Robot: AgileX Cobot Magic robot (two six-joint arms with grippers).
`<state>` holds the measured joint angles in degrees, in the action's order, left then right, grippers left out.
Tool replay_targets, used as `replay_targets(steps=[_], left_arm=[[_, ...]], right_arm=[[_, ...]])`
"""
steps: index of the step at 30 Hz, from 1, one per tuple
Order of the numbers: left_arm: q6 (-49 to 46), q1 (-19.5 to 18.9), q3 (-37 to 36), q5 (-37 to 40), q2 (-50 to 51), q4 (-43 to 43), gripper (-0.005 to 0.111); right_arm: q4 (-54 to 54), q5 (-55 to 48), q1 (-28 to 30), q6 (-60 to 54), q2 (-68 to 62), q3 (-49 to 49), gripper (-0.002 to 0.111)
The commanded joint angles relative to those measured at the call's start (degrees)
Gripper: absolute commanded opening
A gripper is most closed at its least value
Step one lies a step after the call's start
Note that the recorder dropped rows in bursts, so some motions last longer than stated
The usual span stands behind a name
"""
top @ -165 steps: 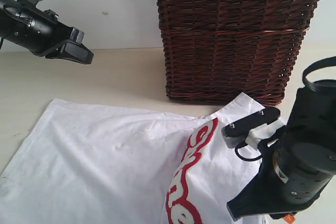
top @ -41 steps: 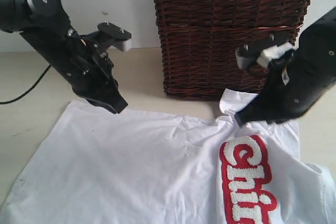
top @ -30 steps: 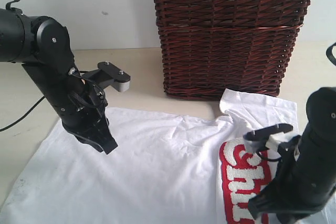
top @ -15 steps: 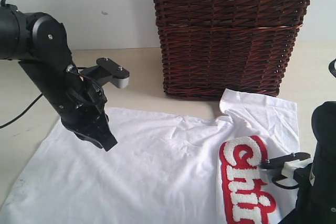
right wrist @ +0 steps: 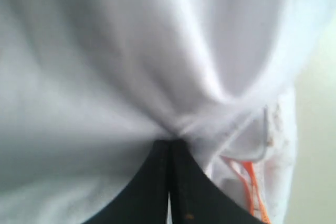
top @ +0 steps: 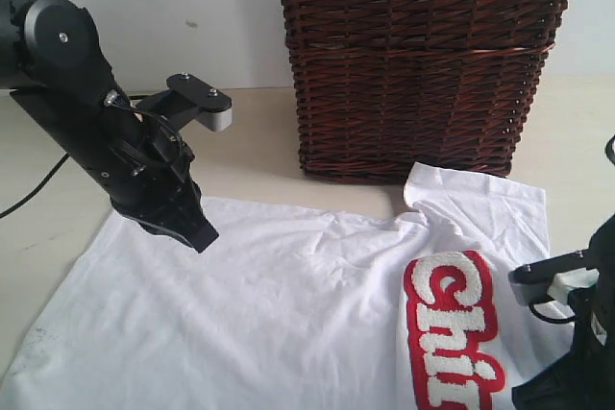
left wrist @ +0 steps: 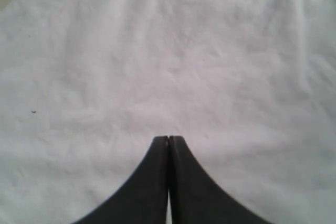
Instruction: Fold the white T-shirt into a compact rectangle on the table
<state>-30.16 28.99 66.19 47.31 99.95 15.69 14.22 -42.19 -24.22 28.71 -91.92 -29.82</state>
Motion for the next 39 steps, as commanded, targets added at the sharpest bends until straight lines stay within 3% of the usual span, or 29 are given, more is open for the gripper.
replay_targets(steps=[1, 15, 21, 25, 28, 31, 34, 39], left_arm=[[0.36, 0.41, -0.03, 0.83, -0.81, 1.07, 0.000], [0.36, 1.98, -0.03, -0.21, -4.23, 1.67, 0.000], [0.11, 1.83, -0.03, -1.79, -4.23, 1.09, 0.000], [0.11, 0.52, -0.03, -3.96, -4.23, 1.09, 0.000], [0.21, -1.57, -0.03, -4.37, -4.23, 1.56, 0.000], [0.40, -2.23, -0.03, -4.20, -4.23, 1.71, 0.000], [0.40, -2.19, -0.03, -4.59, -4.23, 1.71, 0.000], [0.40, -2.19, -0.03, -5.02, -4.23, 2.43, 0.000]], right_arm=[[2.49, -4.50, -0.06, 3.41, -2.00, 0.26, 0.000], [-5.31, -7.00, -0.06, -5.39, -4.53, -0.39, 0.000], [-11.08, -2.07, -0.06, -11.15, 4.85, -1.16, 0.000], [-25.92, 10.42, -0.16, -23.63, 8.49, 2.23, 0.000], [-28.54, 14.55, -0.16, -25.83, 5.65, 4.23, 0.000], [-27.35, 13.38, -0.16, -25.32, -0.29, 4.23, 0.000], [-27.43, 5.59, -0.16, -26.03, -7.12, 3.55, 0.000], [-34.87, -2.83, -3.45, -36.10, -9.36, 1.86, 0.000]])
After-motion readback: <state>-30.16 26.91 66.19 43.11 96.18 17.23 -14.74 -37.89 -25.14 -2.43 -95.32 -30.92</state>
